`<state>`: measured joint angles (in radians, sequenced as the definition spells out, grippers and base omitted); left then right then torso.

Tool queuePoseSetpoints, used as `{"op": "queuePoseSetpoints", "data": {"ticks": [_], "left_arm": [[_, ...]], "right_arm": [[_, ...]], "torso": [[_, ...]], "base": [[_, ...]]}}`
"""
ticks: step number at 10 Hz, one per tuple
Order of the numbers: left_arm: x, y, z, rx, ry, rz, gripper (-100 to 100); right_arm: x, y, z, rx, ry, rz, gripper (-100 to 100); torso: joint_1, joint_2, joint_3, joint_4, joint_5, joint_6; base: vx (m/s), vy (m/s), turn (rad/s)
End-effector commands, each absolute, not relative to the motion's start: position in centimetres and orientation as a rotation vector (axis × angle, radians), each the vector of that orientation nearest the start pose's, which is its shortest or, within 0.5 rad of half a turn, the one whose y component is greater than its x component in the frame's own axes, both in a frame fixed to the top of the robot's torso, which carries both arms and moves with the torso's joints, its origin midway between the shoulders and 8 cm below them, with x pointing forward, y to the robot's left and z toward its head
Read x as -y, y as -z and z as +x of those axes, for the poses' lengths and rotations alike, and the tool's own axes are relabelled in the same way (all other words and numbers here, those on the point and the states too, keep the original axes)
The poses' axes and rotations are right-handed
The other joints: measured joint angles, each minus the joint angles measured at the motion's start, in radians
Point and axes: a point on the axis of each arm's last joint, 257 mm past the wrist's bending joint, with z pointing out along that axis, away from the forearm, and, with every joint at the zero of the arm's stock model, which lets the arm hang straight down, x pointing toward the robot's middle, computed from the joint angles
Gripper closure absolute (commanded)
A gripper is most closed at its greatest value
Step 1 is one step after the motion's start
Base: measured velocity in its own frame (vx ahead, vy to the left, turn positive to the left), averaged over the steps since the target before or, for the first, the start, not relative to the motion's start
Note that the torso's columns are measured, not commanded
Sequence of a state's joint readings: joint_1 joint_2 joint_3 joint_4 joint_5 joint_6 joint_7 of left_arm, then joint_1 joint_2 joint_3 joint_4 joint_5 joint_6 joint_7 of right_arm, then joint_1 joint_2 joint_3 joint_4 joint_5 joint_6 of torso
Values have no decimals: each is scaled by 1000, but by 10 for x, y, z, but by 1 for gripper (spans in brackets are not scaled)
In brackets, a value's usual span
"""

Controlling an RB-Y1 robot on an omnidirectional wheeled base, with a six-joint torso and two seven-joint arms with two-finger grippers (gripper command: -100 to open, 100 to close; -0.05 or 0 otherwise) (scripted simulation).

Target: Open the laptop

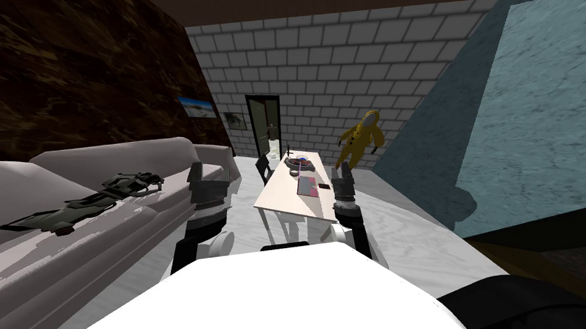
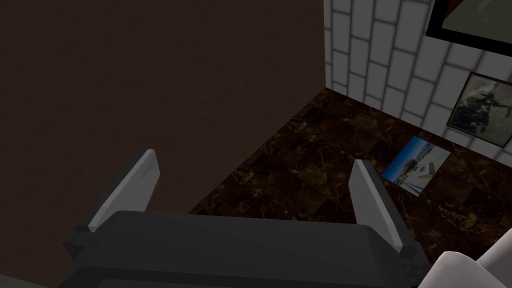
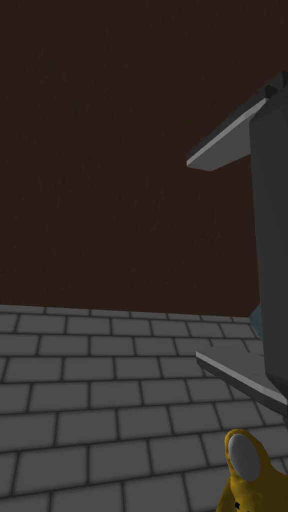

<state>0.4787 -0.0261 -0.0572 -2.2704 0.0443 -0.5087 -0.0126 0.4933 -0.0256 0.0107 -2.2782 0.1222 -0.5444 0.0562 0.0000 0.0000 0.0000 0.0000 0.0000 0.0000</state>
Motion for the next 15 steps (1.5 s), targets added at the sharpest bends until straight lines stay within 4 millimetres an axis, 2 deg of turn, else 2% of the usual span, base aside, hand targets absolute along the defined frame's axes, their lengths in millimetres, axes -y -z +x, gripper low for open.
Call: {"op": "queuePoseSetpoints", "data": {"ticks": [1,9,10,12,15], "left_arm": [[-266,-29,347,-553,1387,-692,0],[-266,-29,347,-553,1387,-692,0],[-266,-29,347,-553,1387,-692,0],[-266,-29,347,-553,1387,-692,0],[-266,-29,347,-553,1387,-693,0]], "right_arm": [[255,-32,340,-683,-1200,501,0],[255,-32,340,-683,-1200,500,0],[252,-29,343,-717,-1185,476,-100],[248,-21,348,-774,-1148,436,-100],[245,-5,360,-870,-1058,373,-100]], "torso": [[0,40,-82,41,0,0],[0,618,-1234,617,0,0],[0,691,-1382,691,0,0],[1,734,-1471,734,0,0],[1,737,-1476,738,0,0]], "base": [[0,0,0],[0,0,0],[8,14,0],[10,33,-1],[25,63,-1]]}}
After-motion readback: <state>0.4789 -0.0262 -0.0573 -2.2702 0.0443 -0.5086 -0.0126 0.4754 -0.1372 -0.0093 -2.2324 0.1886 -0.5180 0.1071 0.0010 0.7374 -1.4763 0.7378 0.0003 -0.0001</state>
